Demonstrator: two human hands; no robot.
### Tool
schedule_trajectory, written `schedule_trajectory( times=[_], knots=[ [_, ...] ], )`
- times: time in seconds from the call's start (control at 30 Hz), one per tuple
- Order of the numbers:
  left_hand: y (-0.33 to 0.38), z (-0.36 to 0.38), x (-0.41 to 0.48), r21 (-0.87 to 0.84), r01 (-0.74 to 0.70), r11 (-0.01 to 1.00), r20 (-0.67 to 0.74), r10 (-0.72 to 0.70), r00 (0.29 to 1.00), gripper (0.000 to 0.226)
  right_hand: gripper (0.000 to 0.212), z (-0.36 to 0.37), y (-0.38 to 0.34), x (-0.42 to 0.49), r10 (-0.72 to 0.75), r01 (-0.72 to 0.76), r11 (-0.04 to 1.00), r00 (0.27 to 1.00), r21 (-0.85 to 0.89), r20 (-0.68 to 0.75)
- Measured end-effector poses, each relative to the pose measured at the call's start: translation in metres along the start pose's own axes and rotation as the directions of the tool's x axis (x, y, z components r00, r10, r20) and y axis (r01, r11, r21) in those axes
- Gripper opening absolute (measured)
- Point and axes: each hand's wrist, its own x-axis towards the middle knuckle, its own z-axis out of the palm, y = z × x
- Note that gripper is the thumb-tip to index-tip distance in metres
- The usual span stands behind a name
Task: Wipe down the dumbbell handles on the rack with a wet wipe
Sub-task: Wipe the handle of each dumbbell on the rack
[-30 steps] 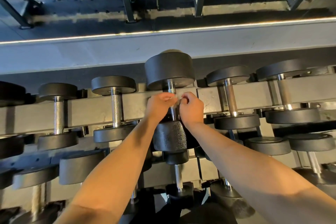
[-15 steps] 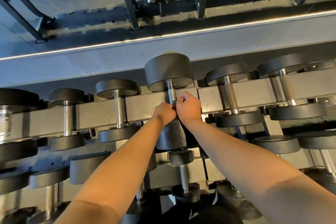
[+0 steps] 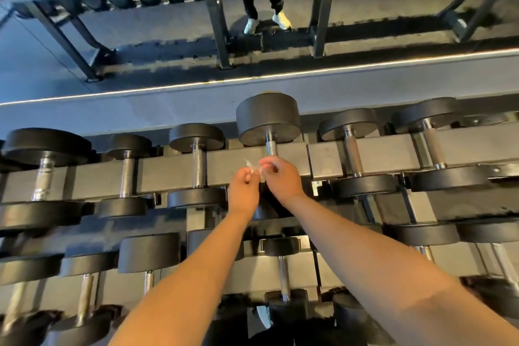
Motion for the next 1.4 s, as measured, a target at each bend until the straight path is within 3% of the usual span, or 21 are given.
schedule_trajectory(
  times=[0.17, 0.3, 0.4, 0.5, 0.67, 0.77, 0.87, 1.07, 1.27, 1.4],
  knots=[
    [0.011, -0.008, -0.034, -0.147, -0.047, 0.988, 0.018, 0.050, 0.999, 0.017, 0.026, -0.003, -0.009, -0.039, -0.052, 0.050, 0.993, 0.998, 0.110, 0.019],
    [-0.002, -0.008, -0.064, -0.171, -0.028, 0.985, 0.038, 0.035, 0.999, 0.015, 0.025, -0.005, -0.006, -0.074, -0.080, 0.077, 0.989, 0.997, 0.123, 0.017],
    [-0.020, -0.002, -0.090, -0.203, 0.045, 0.978, 0.065, -0.032, 0.997, 0.030, 0.022, -0.007, 0.007, -0.104, -0.095, 0.095, 0.993, 0.995, 0.074, 0.008],
    [-0.031, 0.005, -0.122, -0.276, 0.149, 0.950, 0.124, -0.118, 0.985, 0.028, 0.019, -0.009, 0.028, -0.131, -0.073, 0.073, 0.996, 0.997, 0.056, 0.010],
    [-0.053, 0.018, -0.184, -0.333, 0.264, 0.905, 0.228, -0.194, 0.954, 0.030, 0.014, -0.013, 0.061, -0.179, 0.134, -0.132, 0.983, 0.991, 0.124, -0.009],
    [-0.066, 0.022, -0.214, -0.351, 0.294, 0.889, 0.274, -0.203, 0.940, 0.012, 0.013, -0.015, 0.075, -0.208, 0.262, -0.273, 0.944, 0.962, 0.186, 0.078],
    [-0.081, 0.023, -0.236, -0.350, 0.368, 0.861, 0.224, -0.304, 0.926, 0.016, 0.011, -0.015, 0.087, -0.232, 0.314, -0.335, 0.917, 0.941, 0.218, 0.128],
    [-0.098, 0.020, -0.252, -0.389, 0.439, 0.810, 0.123, -0.427, 0.896, 0.025, 0.017, -0.010, 0.093, -0.262, 0.330, -0.344, 0.915, 0.939, 0.212, 0.098],
    [-0.084, -0.001, -0.251, -0.468, 0.392, 0.792, 0.252, -0.305, 0.918, 0.017, 0.019, 0.001, 0.070, -0.263, 0.287, -0.286, 0.927, 0.957, 0.241, 0.034],
    [-0.085, -0.024, -0.244, -0.452, 0.368, 0.812, 0.218, -0.300, 0.929, 0.017, 0.019, 0.018, 0.061, -0.265, 0.218, -0.205, 0.962, 0.974, 0.179, -0.058]
  ],
)
